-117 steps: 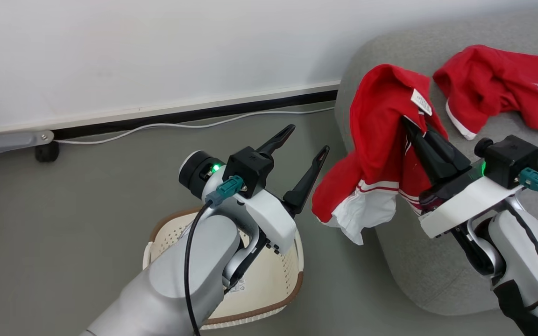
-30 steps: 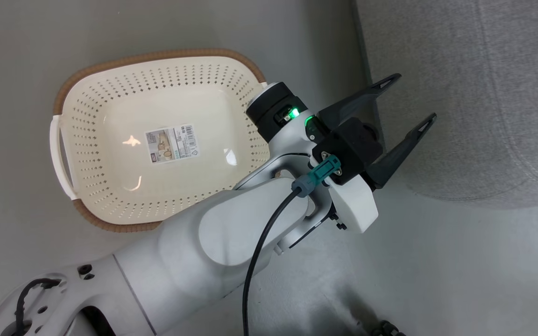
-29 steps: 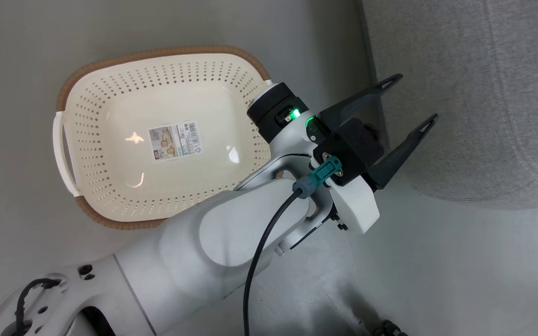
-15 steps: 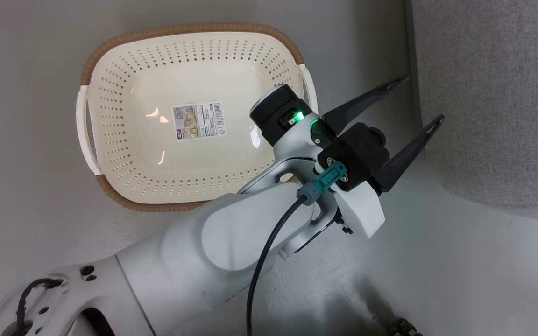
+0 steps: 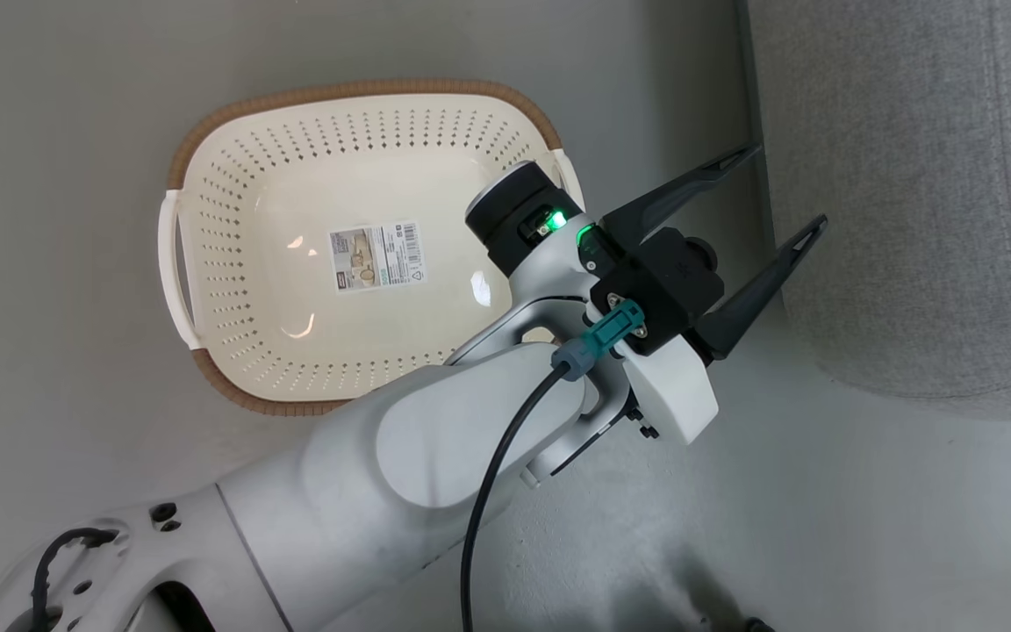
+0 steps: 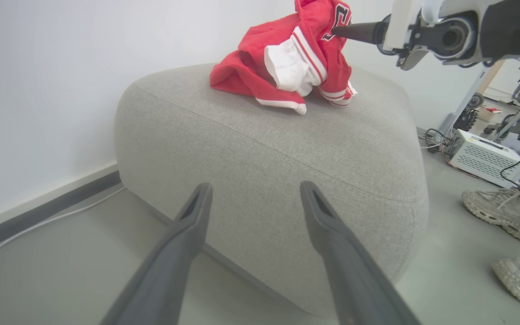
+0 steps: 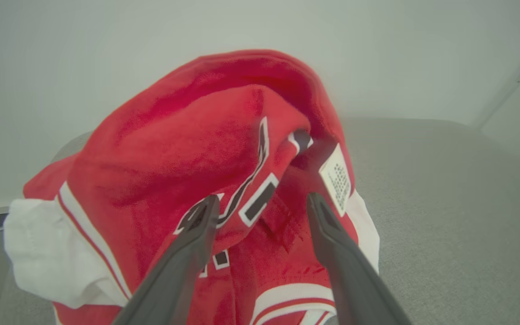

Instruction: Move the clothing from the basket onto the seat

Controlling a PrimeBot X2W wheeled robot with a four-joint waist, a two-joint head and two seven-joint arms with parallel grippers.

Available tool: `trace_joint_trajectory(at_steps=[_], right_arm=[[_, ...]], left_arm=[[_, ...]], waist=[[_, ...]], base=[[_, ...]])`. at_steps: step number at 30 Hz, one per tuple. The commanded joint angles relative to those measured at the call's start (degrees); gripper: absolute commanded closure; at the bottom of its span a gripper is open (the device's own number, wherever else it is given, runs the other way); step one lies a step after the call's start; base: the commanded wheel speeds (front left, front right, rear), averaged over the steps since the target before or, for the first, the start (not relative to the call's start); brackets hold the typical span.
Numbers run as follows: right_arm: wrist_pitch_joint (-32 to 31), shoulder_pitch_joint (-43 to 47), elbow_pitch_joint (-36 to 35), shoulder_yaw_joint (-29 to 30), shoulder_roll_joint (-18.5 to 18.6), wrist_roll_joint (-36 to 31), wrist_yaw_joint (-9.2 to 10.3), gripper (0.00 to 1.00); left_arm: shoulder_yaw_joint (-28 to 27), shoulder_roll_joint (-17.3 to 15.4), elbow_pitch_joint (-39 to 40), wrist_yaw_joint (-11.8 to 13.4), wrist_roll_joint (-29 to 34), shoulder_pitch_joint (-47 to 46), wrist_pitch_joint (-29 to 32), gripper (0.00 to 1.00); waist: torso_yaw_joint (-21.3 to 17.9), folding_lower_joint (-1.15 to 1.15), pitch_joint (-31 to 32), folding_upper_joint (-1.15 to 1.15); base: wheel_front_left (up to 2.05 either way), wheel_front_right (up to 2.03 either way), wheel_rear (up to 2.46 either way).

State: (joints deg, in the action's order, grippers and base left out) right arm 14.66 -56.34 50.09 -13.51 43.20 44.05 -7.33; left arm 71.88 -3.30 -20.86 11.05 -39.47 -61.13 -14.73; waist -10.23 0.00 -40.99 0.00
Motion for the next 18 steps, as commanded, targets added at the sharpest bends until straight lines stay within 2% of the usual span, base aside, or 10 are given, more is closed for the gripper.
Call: trace_joint_trajectory(at_steps=[1, 9, 18], right_arm=[[0.3, 3.4, -1.3, -0.6, 2.1, 0.8, -0.16, 0.0], [0.3, 9.0, -6.7, -3.4, 0.9, 0.7, -0.16, 0.0], [0.3, 14.0, -12.4, -3.3, -1.1, 0.1, -0.16, 0.0]], left_arm=[[-1.6, 0.4, 1.1, -0.4, -0.4, 0.9, -0.3, 0.0], [-4.8, 0.4, 1.0, -0.9, 0.4, 4.6, -0.3, 0.0], [-10.3, 0.4, 1.4, -1.1, 2.8, 10.6, -0.3, 0.0]], waist=[[-0.1, 0.0, 0.9, 0.0], [0.2, 0.0, 5.7, 0.0], [2.4, 0.0, 11.8, 0.0]], base=[[0.0, 0.0, 0.0], [0.0, 0.0, 0.0], [0.0, 0.0, 0.0]])
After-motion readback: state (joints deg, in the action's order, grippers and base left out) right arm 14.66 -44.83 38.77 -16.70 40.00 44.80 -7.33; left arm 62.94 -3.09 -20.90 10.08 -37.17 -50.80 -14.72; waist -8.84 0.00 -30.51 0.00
